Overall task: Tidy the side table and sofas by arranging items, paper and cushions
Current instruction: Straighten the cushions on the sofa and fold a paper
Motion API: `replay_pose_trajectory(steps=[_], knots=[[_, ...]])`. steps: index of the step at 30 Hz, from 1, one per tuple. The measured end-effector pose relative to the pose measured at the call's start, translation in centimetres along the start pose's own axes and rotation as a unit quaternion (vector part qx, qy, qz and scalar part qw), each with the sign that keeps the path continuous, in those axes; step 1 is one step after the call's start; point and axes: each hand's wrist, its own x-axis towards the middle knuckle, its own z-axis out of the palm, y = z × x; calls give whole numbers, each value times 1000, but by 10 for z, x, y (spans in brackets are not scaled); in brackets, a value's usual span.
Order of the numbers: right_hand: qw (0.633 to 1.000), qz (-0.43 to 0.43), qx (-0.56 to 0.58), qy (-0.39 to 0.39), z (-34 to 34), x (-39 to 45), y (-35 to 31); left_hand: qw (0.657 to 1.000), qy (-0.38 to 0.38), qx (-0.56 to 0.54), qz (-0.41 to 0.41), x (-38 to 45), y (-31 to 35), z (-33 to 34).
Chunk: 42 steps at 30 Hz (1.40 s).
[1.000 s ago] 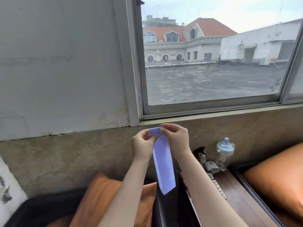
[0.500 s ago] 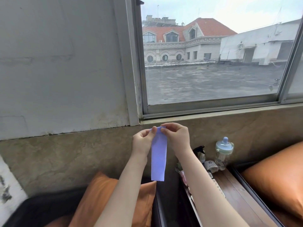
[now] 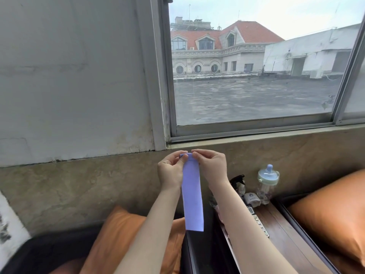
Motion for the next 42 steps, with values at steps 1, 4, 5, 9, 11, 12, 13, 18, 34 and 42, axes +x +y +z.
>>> replay_pose_trajectory(steps=[1,4,5,9,11,12,13,18,34,42], knots=[[1000,0,-1,2,-1,1,0,1000,-2,-11,-8,-2,0,1],[1000,10,1,-14,-4,1,-1,998,-6,-60,-37,-5,1,4],[1000,10,-1,-23,-5,1,-1,997,-5,-70,-41,-5,1,4],[999,-18,-22,-28,-10,0,-2,996,-13,-63,-59,-6,1,3],[999,-28,-16,-13,-11,0,-3,995,-32,-55,-82,-6,1,3],[999,-33,-9,-3,-11,-1,-4,992,-42,-60,-103,-6,1,3],[999,-38,-4,5,-11,-1,-4,988,-50,-67,-127,-6,3,3],[1000,-26,13,5,-10,0,-1,985,-26,-73,-152,-5,3,4],[999,8,32,26,-14,-2,7,995,-19,-17,-101,-4,-4,5],[998,7,57,1,-12,-2,7,996,19,-20,-87,0,-4,5]])
